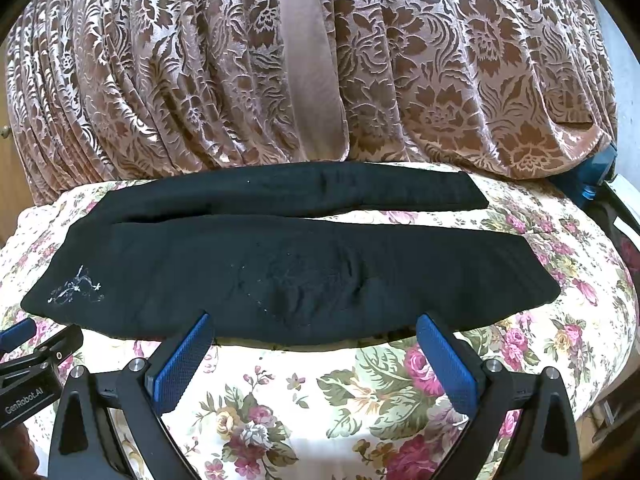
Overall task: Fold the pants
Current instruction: 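Grasp the pants waistband corner with the right tool while the left tool grasps the other corner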
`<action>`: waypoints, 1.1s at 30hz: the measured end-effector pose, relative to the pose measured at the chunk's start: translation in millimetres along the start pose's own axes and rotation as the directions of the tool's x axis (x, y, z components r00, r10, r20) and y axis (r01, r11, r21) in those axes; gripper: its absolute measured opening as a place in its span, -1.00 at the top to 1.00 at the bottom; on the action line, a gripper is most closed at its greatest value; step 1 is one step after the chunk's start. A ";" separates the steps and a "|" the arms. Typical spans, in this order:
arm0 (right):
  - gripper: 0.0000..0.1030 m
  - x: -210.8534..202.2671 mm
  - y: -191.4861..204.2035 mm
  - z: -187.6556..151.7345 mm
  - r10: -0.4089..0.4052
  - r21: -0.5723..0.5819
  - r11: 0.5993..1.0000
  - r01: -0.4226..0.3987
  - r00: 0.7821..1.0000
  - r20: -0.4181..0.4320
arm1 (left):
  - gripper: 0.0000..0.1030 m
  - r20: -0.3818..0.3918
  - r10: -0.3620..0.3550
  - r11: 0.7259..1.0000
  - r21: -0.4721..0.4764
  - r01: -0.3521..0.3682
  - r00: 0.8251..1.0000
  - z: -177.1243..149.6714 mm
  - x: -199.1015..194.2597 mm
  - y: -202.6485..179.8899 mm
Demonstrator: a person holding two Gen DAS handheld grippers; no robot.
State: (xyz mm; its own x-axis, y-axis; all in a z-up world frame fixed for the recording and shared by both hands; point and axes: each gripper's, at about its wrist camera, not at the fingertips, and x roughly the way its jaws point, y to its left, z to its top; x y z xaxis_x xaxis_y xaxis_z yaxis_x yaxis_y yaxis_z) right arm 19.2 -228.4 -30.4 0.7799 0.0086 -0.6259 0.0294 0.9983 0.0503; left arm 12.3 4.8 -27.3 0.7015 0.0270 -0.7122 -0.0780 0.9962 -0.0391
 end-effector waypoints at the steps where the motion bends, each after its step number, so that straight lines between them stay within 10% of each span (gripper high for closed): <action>1: -1.00 0.2 0.2 -0.4 -0.001 0.001 1.000 0.001 1.000 0.000 | -0.67 -0.001 -0.001 1.000 0.000 0.001 1.000 -0.3 0.2 0.1; 15: -0.99 15.5 -16.5 -3.5 0.043 0.049 0.998 -0.042 0.999 -0.006 | -0.67 -0.092 -0.102 0.992 -0.079 0.095 0.991 -1.5 23.6 20.4; 19: -0.99 35.6 -35.3 -9.4 0.078 0.108 0.991 -0.074 0.996 -0.034 | -0.67 -0.128 -0.316 0.921 -0.280 0.271 0.940 -7.7 43.5 51.0; 23: -0.99 56.0 -65.6 -19.0 0.037 0.197 0.980 -0.013 0.993 -0.115 | -0.67 -0.114 -0.366 0.868 -0.400 0.295 0.924 -12.3 55.6 76.1; 29: -0.91 70.4 -135.8 -34.8 0.136 0.465 0.883 -0.065 0.983 -0.122 | -0.67 -0.007 -0.259 0.901 -0.361 0.239 0.966 -6.5 53.0 99.9; 33: -0.75 78.3 -178.6 -45.7 0.214 0.637 0.761 -0.120 0.974 -0.072 | -0.61 0.020 -0.251 0.862 -0.450 0.233 0.968 -7.7 66.4 133.0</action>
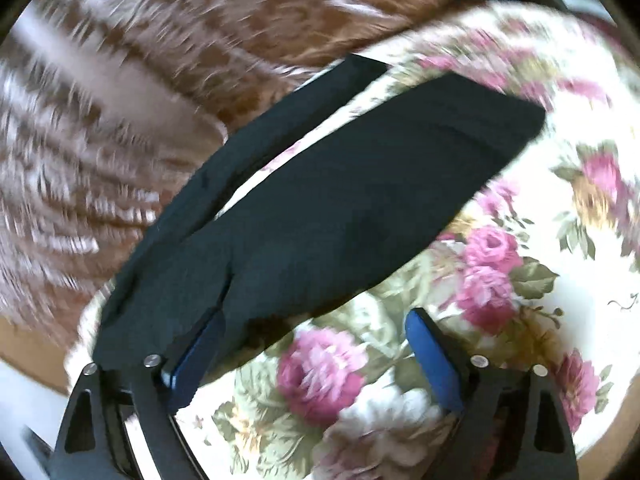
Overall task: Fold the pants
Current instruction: 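Grasp the pants waistband corner with the right tool while the left tool grasps the other corner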
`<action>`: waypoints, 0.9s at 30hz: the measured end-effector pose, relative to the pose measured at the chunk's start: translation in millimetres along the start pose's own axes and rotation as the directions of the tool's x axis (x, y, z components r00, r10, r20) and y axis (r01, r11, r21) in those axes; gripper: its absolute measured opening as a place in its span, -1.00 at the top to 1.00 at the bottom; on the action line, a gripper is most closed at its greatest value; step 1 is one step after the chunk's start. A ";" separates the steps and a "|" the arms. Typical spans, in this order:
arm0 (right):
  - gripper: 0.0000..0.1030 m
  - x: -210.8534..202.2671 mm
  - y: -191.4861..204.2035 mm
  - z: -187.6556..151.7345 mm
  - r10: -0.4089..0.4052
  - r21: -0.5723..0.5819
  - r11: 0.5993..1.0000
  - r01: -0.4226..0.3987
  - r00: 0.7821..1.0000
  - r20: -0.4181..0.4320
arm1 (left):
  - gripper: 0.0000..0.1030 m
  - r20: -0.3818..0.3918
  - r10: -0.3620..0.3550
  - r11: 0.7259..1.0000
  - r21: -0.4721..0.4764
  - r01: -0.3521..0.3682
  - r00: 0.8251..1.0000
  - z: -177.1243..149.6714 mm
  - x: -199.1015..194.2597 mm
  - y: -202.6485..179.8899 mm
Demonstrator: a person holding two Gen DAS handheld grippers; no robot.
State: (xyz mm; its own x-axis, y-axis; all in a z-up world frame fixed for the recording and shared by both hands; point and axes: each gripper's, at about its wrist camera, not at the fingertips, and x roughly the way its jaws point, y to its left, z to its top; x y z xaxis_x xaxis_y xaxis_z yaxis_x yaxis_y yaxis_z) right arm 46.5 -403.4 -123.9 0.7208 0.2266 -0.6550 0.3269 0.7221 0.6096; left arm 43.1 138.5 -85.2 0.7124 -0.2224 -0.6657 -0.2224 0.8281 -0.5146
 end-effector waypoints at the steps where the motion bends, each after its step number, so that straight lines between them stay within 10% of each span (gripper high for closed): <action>1: -0.73 -0.5 -5.6 3.5 0.022 0.026 0.999 -0.022 1.000 0.009 | -0.59 0.009 -0.009 1.000 -0.023 0.009 1.000 2.2 0.4 5.9; 18: 0.24 25.3 -61.8 48.1 0.147 0.215 0.964 -0.157 0.987 0.064 | -0.59 0.131 -0.122 0.987 -0.091 0.135 0.984 23.1 4.4 63.9; 27: 0.36 47.2 -63.6 62.5 0.236 0.187 0.954 -0.233 0.972 0.007 | -0.59 0.159 -0.142 0.958 -0.226 0.176 0.977 43.4 13.6 83.1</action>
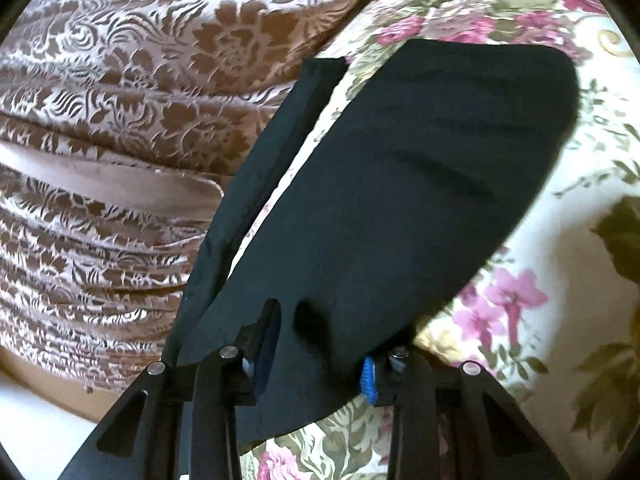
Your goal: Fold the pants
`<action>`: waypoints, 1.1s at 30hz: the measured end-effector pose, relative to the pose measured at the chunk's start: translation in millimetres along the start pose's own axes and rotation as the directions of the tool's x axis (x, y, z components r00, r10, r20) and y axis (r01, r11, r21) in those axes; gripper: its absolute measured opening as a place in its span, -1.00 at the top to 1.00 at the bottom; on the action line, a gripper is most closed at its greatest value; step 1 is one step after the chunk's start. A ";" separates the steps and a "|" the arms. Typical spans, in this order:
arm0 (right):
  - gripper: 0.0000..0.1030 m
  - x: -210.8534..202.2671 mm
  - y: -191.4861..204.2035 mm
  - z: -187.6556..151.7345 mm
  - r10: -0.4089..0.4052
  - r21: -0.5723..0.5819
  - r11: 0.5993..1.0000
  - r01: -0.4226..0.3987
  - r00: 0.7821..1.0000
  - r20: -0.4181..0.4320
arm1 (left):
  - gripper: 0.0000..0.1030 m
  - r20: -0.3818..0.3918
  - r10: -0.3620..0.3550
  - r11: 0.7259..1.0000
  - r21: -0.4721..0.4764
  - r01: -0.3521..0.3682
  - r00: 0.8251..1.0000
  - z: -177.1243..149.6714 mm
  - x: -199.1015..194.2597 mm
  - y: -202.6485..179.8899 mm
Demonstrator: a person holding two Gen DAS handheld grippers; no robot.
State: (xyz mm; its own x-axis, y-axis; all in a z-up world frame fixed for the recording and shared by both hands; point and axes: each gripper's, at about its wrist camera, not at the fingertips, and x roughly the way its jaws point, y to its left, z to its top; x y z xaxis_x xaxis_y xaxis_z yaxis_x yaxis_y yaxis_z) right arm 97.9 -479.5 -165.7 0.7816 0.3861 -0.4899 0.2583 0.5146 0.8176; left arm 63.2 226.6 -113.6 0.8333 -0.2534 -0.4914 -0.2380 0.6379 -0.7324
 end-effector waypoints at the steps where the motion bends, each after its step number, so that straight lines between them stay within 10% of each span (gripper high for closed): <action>1: 0.37 0.8 -0.7 0.0 0.010 -0.001 1.000 -0.010 1.000 0.004 | -0.59 0.004 0.003 1.000 -0.012 -0.003 1.000 2.1 1.6 1.0; 9: 0.64 8.5 -0.9 2.1 -0.003 -0.027 1.000 0.002 1.000 -0.010 | 0.70 -0.052 0.091 0.991 -0.094 -0.095 0.995 17.5 19.2 21.8; 33: 0.87 -41.9 14.6 -0.3 0.008 -0.113 0.994 0.000 0.997 0.073 | 0.89 -0.039 0.001 0.999 -0.047 -0.002 0.999 24.3 -54.7 16.2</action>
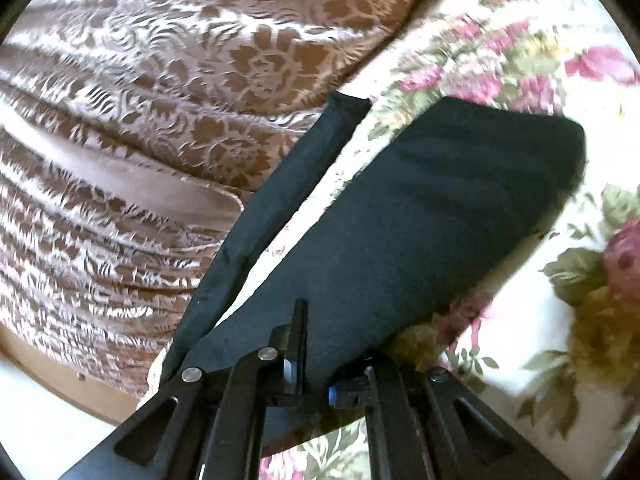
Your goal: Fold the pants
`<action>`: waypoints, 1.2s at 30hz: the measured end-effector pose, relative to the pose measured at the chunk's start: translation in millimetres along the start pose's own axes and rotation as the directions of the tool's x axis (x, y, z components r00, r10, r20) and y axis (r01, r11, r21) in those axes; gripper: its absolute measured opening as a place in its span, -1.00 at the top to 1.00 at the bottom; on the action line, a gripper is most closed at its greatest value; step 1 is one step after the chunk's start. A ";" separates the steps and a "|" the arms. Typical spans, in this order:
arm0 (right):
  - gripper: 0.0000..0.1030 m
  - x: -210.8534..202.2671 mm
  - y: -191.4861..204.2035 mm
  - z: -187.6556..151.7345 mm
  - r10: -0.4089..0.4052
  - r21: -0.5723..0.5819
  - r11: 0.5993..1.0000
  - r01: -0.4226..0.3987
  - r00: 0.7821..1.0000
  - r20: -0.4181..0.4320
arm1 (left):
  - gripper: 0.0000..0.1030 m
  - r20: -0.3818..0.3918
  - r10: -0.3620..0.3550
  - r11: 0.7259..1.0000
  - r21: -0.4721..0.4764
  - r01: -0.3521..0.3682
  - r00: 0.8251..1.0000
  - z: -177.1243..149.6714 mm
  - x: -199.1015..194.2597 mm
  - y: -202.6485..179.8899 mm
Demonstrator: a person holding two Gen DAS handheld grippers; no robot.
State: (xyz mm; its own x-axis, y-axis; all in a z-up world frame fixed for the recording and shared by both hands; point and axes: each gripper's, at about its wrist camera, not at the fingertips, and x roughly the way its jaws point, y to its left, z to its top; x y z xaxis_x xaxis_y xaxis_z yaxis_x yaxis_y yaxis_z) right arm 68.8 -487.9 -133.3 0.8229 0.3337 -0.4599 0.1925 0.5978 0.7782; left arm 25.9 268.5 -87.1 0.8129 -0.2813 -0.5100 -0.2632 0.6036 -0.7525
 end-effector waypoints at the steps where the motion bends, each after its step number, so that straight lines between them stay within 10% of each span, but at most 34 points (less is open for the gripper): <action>1: 0.87 -3.0 4.3 -1.1 -0.011 -0.028 1.000 0.011 1.000 -0.003 | 0.89 -0.008 -0.015 1.000 0.002 0.015 1.000 -1.1 0.7 2.1; 5: 0.87 -0.1 8.3 -6.0 -0.072 -0.109 0.992 0.069 0.997 -0.020 | 0.83 -0.018 -0.003 1.000 -0.020 0.003 1.000 -5.4 11.0 10.7; 9: 0.84 9.0 -8.3 -10.2 -0.085 -0.027 0.996 0.084 0.995 -0.049 | 0.21 -0.025 -0.020 0.997 -0.077 0.018 0.999 -9.9 24.8 22.5; 14: 0.84 15.7 -17.8 -11.3 -0.081 0.024 0.996 0.082 0.995 -0.062 | -0.09 0.014 -0.061 0.996 -0.070 0.062 0.998 -4.1 36.6 14.7; 16: 0.84 18.3 -16.4 -10.4 -0.095 0.011 0.995 0.096 0.993 -0.070 | 0.16 0.002 -0.046 0.997 -0.066 0.046 0.999 1.0 46.6 11.7; 18: 0.84 20.0 -15.8 -8.8 -0.102 0.015 0.994 0.104 0.992 -0.073 | 0.88 -0.037 -0.010 0.998 -0.057 0.008 0.999 6.1 60.0 11.1; 36: 0.85 -36.4 19.6 16.2 -0.089 -0.132 0.987 0.090 0.996 0.010 | 0.90 0.001 -0.021 0.994 0.109 0.020 1.000 -10.4 -46.9 -14.9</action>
State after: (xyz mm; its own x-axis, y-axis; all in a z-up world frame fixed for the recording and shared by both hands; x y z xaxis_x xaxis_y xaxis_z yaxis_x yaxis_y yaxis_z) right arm 51.3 -500.1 -94.4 0.8079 0.2716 -0.5231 0.1932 0.7164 0.6704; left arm -13.7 265.0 -56.3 0.8186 -0.2932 -0.4940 -0.1883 0.6755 -0.7129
